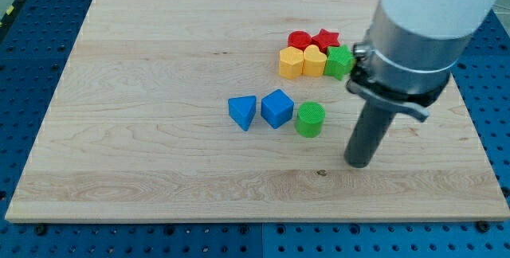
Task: Place the green circle below the green star
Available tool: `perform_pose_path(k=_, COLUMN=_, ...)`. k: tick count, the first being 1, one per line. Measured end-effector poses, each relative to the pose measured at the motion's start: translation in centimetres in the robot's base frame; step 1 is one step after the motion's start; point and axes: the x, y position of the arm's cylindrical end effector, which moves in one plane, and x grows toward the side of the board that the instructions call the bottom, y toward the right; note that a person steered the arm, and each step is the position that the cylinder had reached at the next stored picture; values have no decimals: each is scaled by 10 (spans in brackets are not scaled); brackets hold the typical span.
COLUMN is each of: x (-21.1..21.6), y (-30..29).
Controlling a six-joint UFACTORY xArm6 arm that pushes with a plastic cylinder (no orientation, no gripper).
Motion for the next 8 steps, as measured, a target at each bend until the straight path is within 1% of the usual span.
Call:
perform_pose_path(k=1, x=0, y=-50)
perform_pose_path(k=2, x=-10, y=-82)
perform_pose_path(k=3, x=-34, y=-81)
perform_pose_path(k=4, x=-45, y=-68)
perform_pose_path(k=6, x=-49, y=-18)
perform_pose_path(k=7, x=-49, y=-3)
perform_pose_path(k=8, x=-51, y=-1)
